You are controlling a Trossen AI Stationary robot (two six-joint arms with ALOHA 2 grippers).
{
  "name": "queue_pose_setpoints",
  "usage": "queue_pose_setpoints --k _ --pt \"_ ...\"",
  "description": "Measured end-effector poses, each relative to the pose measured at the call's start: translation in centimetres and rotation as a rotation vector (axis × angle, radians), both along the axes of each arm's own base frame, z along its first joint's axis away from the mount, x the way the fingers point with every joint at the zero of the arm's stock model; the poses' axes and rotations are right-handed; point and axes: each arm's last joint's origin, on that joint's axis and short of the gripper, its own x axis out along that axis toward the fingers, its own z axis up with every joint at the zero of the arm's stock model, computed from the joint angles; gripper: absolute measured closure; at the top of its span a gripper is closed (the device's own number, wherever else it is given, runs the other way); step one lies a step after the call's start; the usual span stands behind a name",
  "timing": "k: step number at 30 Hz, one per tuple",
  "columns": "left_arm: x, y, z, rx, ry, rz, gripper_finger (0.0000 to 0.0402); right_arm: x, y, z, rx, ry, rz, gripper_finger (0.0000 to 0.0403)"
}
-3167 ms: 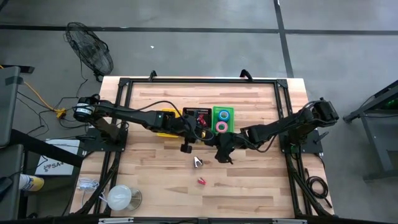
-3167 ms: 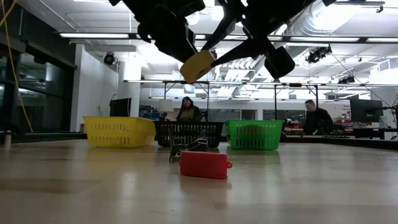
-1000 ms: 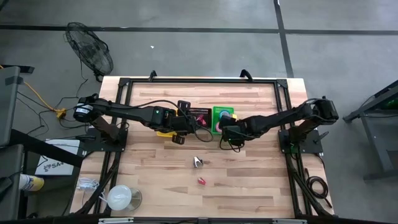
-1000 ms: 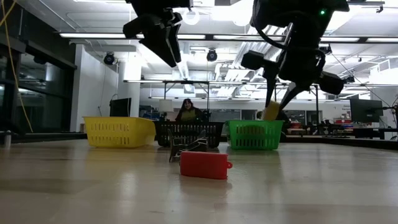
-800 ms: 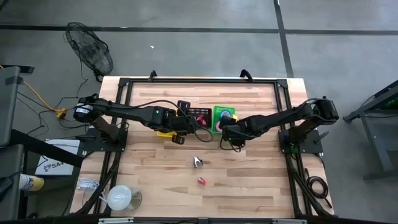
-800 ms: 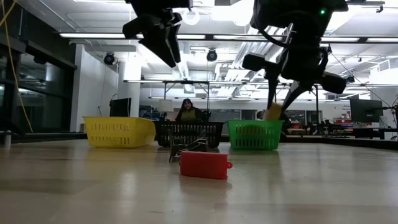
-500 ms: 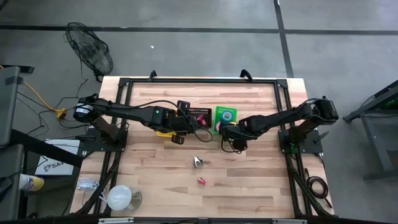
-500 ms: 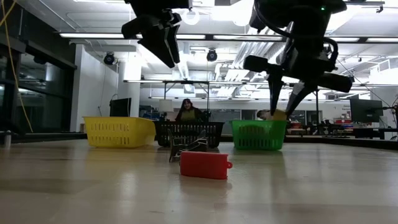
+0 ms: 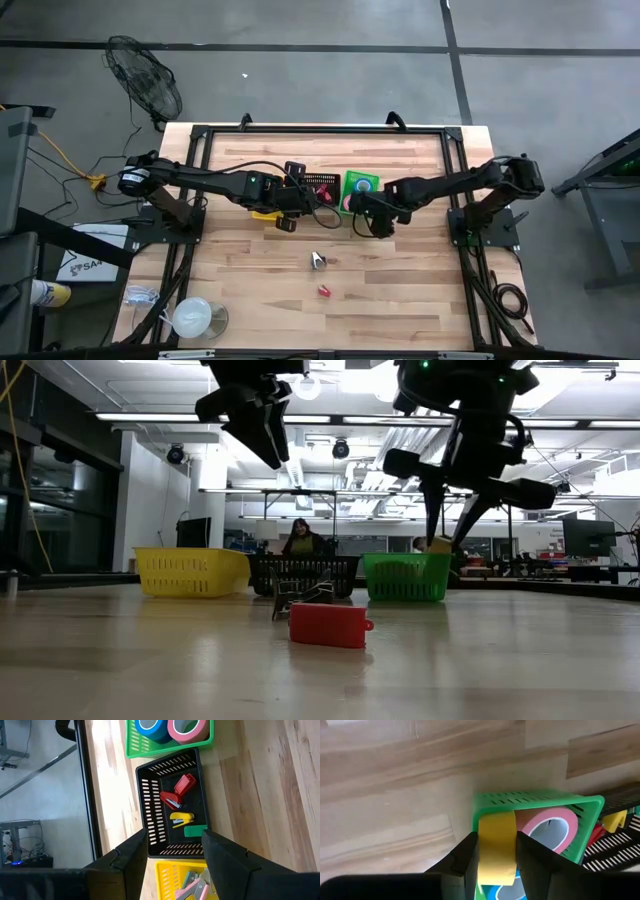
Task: Pick and place Stapler, Stapler remover, tape
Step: Put the yellow tape into the green bin, then put the black staple remover into the yellow bin
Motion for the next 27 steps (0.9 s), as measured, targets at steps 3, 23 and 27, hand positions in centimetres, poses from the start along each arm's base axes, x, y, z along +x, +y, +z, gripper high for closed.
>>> queue_pose_setpoints --k 3,23,27 --pt "0.0 0.0 0.0 0.000 0.000 0.000 0.0220 0.0 -0.5 0.0 0.047 -0.006 -0.012 0.0298" --pt "0.0 0.0 0.0 -0.024 -0.001 -0.006 0.0220 0.3 -1.1 0.0 0.040 -0.072 -0.190 0.0244" --pt "0.0 0.0 0.0 -0.025 -0.002 -0.004 0.0220 0.3 -1.2 0.1 0.008 -0.083 -0.238 0.0220"
